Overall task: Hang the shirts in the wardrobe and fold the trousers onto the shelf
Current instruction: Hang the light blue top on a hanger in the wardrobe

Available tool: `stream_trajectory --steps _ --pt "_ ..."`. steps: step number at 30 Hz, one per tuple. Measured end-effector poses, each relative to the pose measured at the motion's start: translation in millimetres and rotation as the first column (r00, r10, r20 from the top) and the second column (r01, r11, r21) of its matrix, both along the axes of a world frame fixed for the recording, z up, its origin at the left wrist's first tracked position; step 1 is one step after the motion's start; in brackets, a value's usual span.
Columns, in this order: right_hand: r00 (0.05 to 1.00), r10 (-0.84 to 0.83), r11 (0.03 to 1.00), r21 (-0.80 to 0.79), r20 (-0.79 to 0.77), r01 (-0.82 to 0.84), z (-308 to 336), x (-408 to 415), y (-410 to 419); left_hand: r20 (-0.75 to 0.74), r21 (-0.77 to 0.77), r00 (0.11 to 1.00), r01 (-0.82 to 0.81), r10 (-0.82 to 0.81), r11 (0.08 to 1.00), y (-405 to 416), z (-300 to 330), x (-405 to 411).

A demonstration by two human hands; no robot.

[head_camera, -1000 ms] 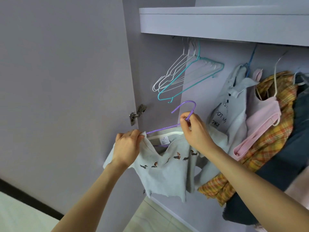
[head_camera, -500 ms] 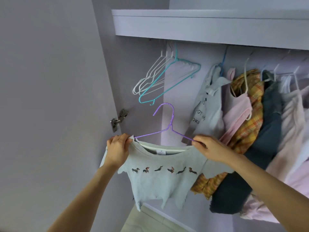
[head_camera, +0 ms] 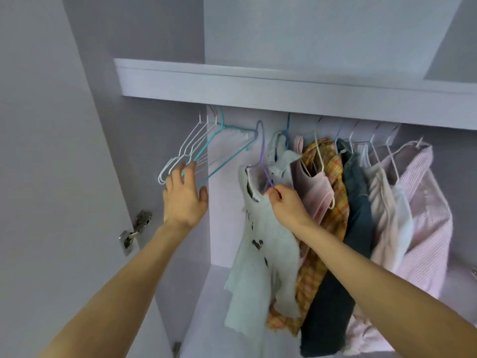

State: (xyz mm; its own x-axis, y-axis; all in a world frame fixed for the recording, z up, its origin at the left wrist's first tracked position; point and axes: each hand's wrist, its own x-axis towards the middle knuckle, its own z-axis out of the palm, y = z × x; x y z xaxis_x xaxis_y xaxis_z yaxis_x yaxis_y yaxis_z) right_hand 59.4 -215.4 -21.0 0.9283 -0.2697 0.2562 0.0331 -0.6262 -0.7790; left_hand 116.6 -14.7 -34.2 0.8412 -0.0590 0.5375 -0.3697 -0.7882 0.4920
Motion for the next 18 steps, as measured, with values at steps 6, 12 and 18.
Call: stream_trajectory --steps 6,12,18 --pt "0.962 -0.197 0.977 0.114 0.187 0.178 23.8 65.9 7.9 0.412 0.212 0.911 -0.064 -0.030 0.975 -24.4 50.2 15.9" --pt "0.949 -0.258 0.961 0.150 0.179 0.233 24.1 123.6 3.4 0.432 0.372 0.902 -0.158 -0.020 0.915 -46.9 54.5 39.6" --pt "0.973 -0.228 0.967 0.119 0.020 0.224 19.9 147.1 -14.6 0.468 0.312 0.881 -0.094 -0.066 0.946 -42.3 53.8 38.6"
